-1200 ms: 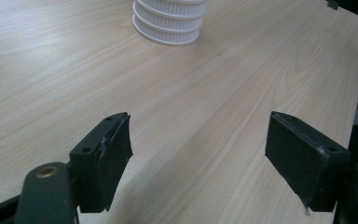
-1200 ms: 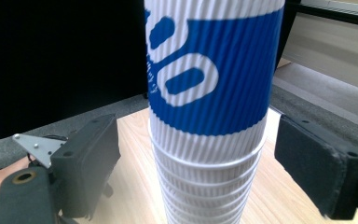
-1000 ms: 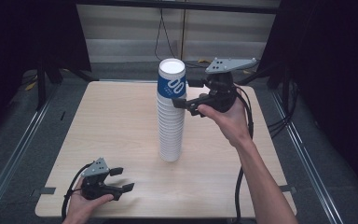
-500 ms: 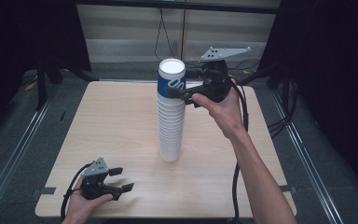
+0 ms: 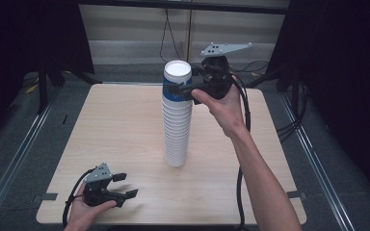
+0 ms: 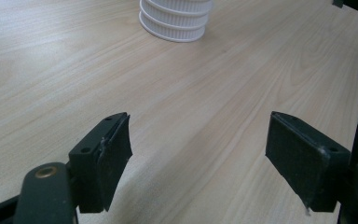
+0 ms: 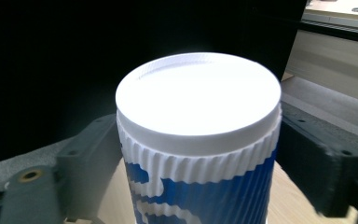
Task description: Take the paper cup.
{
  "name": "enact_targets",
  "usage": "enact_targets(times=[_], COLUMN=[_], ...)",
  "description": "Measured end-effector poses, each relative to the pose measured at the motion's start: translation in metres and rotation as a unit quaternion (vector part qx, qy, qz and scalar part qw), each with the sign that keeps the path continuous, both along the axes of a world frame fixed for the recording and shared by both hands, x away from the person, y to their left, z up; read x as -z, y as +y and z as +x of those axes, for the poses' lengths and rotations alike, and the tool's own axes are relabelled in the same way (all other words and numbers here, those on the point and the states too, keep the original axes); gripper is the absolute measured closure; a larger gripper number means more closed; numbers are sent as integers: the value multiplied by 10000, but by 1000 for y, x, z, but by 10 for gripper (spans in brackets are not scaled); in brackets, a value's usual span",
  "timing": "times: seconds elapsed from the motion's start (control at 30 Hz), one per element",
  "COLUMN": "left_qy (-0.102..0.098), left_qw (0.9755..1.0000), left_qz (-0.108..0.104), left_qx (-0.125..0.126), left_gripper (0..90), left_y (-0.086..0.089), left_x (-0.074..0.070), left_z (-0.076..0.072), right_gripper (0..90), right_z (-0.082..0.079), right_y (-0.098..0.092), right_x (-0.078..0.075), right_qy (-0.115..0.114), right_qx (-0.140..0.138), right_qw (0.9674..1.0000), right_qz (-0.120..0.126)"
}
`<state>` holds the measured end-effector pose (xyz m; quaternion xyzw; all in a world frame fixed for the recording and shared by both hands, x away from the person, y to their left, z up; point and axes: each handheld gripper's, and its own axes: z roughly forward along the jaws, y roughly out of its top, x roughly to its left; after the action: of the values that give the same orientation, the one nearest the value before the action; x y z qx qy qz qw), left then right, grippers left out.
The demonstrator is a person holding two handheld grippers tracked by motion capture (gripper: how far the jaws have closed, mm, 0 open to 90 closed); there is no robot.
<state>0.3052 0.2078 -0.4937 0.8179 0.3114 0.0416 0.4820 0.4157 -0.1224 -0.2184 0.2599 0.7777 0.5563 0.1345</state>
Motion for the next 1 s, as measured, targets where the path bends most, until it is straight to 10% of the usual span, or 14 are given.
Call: enact_targets(times=[1.0], left_qy=[55], left_qw=[10000], left_qz=[-19], left_qx=[-26], left_gripper=[220], left_y=[0], left_x=[1], left_z=[0], right_gripper=[256], right_z=[2], right_y=[3], right_x=[-5], right_qy=[-141], right_qx=[-6], right_qw=[9999], right_qz=[29])
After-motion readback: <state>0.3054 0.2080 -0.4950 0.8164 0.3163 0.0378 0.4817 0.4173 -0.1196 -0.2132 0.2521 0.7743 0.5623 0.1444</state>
